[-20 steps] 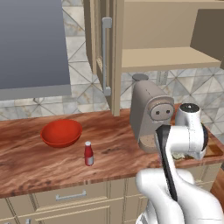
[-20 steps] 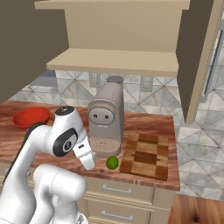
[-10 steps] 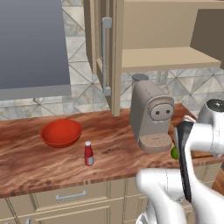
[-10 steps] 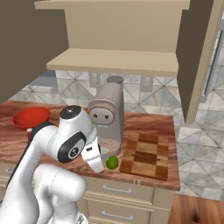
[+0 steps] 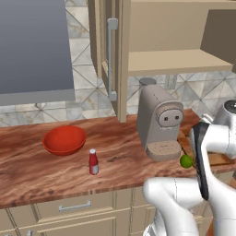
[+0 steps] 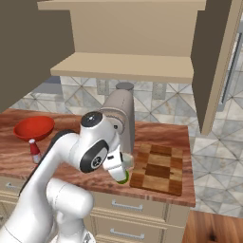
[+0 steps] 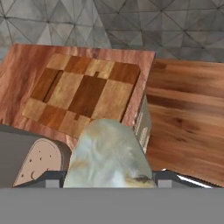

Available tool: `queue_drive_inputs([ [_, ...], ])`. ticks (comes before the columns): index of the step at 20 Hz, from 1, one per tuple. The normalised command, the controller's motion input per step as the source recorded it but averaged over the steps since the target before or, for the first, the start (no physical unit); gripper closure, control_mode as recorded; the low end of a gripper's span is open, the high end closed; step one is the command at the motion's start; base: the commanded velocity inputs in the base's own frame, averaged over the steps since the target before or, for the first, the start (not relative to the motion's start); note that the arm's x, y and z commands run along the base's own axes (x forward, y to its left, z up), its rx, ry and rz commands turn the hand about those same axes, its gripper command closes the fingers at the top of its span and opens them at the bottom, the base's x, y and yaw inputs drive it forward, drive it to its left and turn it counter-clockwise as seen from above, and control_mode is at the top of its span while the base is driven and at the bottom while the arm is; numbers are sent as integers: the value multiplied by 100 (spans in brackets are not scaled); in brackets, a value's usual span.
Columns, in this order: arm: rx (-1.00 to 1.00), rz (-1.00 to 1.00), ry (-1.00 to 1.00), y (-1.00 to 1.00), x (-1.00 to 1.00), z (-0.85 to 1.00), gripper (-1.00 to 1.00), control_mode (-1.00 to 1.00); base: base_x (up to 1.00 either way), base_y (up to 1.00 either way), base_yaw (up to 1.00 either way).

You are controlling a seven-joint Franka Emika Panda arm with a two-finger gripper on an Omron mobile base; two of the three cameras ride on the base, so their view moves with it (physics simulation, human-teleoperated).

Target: Open the cabinet. Place the bowl and condiment on the counter. Then place the lime and garlic on the cutting board.

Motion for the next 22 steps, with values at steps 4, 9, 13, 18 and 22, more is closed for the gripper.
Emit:
queue_drive_inputs([
  [4, 9, 0, 0, -54, 38, 0, 100, -100, 0, 0, 0],
  [9, 5, 11, 0, -26, 40, 0, 100, -100, 0, 0, 0],
  [13, 0, 15, 0, -13, 47, 0, 100, -100, 0, 0, 0],
  [18, 0, 5, 13, -5, 65, 0, 100, -100, 0, 0, 0],
  [22, 0, 2, 20, -21, 72, -2, 100, -100, 0, 0, 0],
])
